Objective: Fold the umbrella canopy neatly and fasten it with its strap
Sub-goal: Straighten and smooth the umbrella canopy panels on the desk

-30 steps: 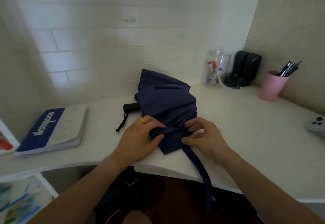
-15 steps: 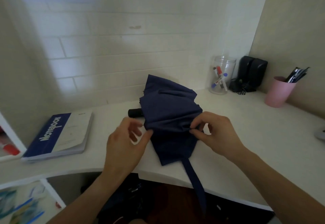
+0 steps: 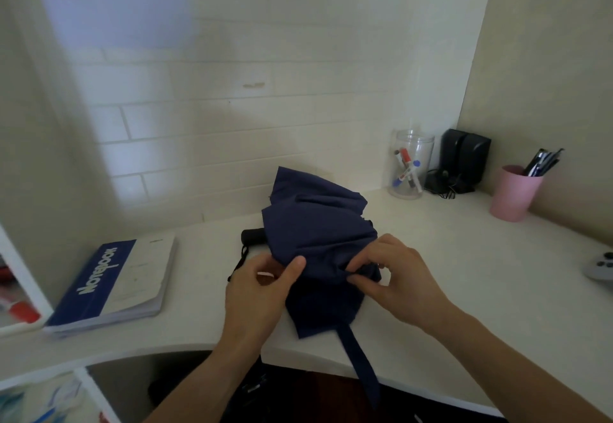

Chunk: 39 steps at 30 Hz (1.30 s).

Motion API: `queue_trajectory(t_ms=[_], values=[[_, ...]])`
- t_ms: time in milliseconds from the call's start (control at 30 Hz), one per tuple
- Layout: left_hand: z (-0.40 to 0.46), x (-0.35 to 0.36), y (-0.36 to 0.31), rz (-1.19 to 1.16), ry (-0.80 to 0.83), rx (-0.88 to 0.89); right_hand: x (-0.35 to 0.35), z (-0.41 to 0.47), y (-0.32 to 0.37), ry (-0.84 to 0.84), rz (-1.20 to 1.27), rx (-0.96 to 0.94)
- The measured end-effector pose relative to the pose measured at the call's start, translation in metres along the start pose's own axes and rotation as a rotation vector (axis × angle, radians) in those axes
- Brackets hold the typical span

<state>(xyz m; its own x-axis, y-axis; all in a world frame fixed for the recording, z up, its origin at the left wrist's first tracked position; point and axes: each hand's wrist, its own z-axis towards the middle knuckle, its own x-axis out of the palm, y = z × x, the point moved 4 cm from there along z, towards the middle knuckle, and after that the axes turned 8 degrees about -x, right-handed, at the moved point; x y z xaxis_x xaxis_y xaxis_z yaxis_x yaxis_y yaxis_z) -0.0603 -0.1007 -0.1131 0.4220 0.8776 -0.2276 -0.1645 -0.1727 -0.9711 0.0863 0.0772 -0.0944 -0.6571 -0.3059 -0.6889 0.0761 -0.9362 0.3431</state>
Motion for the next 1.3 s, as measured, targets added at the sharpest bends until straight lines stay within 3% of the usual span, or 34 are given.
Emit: queue_trajectory(t_ms=[100,233,367,433,567,667,800,1000,1133,1300], values=[[-0.002,-0.011,-0.006,-0.078,-0.068,0.117,0.002,-0.003,-0.002,0.041,0.014,0.034],[-0.004,-0.010,-0.015,-0.194,0.111,0.140,0.006,-0.007,-0.003,0.142,0.003,0.024],[-0.005,0.005,-0.019,-0.127,0.288,0.018,0.008,-0.006,0.005,0.146,-0.010,-0.048],[-0.002,0.005,-0.014,-0.091,0.263,0.019,0.008,-0.008,0.004,0.151,0.016,-0.017],[-0.002,-0.005,-0.015,-0.033,0.155,0.221,0.008,-0.014,-0.008,0.128,0.196,0.183],[-0.003,0.001,-0.011,-0.268,0.281,0.051,0.003,-0.012,-0.019,-0.032,0.423,0.361],[-0.001,0.015,-0.007,-0.447,0.406,-0.105,0.004,0.000,-0.030,-0.030,0.182,0.331],[0.007,0.022,-0.002,-0.656,0.514,-0.244,0.005,0.009,-0.037,-0.053,0.093,0.351],[-0.004,0.012,-0.001,-0.493,0.472,-0.173,0.006,0.004,-0.040,-0.046,0.183,0.316],[-0.017,-0.006,0.002,-0.196,0.220,-0.037,0.002,-0.012,-0.037,0.150,0.057,0.146]])
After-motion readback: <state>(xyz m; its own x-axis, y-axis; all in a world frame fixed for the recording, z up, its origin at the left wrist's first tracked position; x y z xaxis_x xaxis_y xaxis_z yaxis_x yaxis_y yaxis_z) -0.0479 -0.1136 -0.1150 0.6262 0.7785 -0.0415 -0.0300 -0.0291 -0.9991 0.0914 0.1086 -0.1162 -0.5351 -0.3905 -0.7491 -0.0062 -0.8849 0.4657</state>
